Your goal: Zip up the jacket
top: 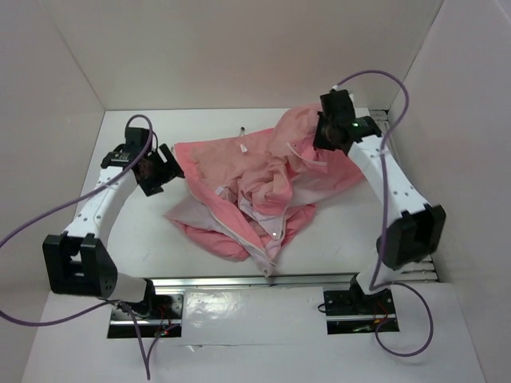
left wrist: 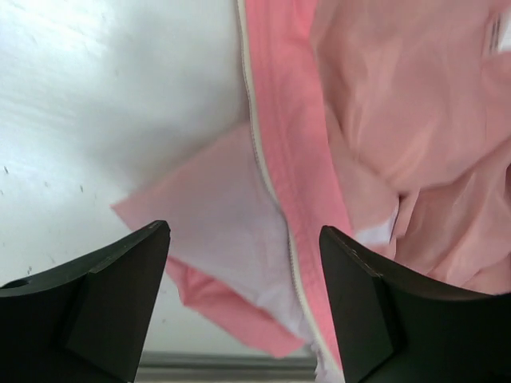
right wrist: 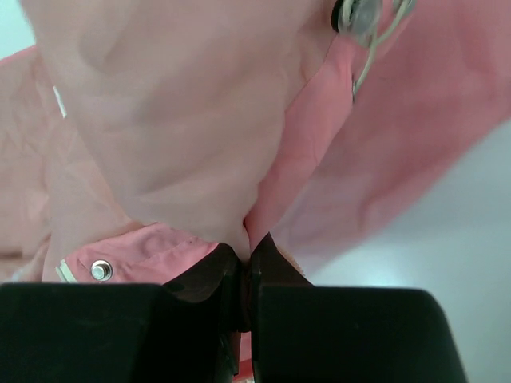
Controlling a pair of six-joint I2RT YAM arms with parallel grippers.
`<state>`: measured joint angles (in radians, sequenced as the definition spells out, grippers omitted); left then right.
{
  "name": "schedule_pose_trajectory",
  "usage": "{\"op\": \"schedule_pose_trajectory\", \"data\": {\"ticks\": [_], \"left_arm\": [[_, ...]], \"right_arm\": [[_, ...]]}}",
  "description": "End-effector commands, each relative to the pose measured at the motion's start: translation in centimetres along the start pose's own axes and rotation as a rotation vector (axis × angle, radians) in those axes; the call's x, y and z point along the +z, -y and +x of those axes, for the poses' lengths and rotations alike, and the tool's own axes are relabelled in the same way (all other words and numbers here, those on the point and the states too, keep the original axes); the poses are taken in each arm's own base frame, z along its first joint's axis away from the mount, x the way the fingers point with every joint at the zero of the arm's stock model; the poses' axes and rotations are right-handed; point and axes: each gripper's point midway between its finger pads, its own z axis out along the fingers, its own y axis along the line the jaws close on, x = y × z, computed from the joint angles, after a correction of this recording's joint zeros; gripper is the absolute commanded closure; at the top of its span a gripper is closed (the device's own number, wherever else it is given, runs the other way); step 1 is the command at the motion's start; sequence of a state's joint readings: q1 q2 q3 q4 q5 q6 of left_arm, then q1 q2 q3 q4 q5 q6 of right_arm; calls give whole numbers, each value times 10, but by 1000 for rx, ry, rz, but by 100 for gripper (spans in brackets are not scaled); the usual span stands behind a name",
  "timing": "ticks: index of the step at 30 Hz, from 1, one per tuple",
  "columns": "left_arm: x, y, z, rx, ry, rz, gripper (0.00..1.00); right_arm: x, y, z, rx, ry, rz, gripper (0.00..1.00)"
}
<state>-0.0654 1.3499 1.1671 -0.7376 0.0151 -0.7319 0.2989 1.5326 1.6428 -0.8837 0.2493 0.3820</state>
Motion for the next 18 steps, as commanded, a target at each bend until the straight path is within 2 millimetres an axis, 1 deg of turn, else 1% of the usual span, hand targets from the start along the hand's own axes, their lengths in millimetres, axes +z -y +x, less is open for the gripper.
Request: {"op": "schedule_pose_trajectory", "data": {"ticks": [1,2,3,4,5,6,7,8,9,10,11,12,13,14,15,16,17,18], "left_arm": [[25,-1,-35,-14,34,-32,12],[33,-1,-42,-23,42,-33,8],[38,6,-49,-23,45,-19,8],[45,8,-53,-23,41,-21,7],[54,9,-53,-24,20,-23,6],[72,5,-49,-27,-18,-51,6],[78,11,-55,-27,-21,-34,6],[85,12,-53,-28,-42,-34,6],[100,12,-48,-40,-76,-33,6],[106,17,-51,-40,-81,-17,6],[112,16,-46,-43,-105,-17,6],[116,20,-49,-42,-105,-2,6],[125,22,-49,-43,-117,8,6],[130,20,-46,-45,-129,-1,6],[134,22,-50,-44,-122,5,8],[138,24,-48,-46,-137,12,8],[146,25,-47,-48,-154,15,9],[151,25,-48,-59,-159,11,12]], "right_arm": [[49,-39,-35,68,100,-112,100],[74,-44,-25,72,59,-108,100],[87,-48,-21,80,48,-117,99],[96,-54,-20,93,41,-130,94],[107,-63,-17,88,40,-149,85],[128,-66,-4,81,3,-148,83],[138,-65,4,85,-21,-136,83],[142,-63,7,80,-40,-116,76],[151,-60,15,85,-69,-86,70],[148,-59,16,83,-80,-80,63],[148,-55,18,70,-87,-61,45],[142,-51,16,70,-80,-51,36],[126,-45,11,62,-55,-47,30],[117,-43,5,55,-26,-47,22],[107,-42,1,59,-11,-54,17],[83,-40,-15,72,45,-67,12],[73,-37,-15,64,50,-69,12],[62,-33,-19,67,65,-65,10]]}}
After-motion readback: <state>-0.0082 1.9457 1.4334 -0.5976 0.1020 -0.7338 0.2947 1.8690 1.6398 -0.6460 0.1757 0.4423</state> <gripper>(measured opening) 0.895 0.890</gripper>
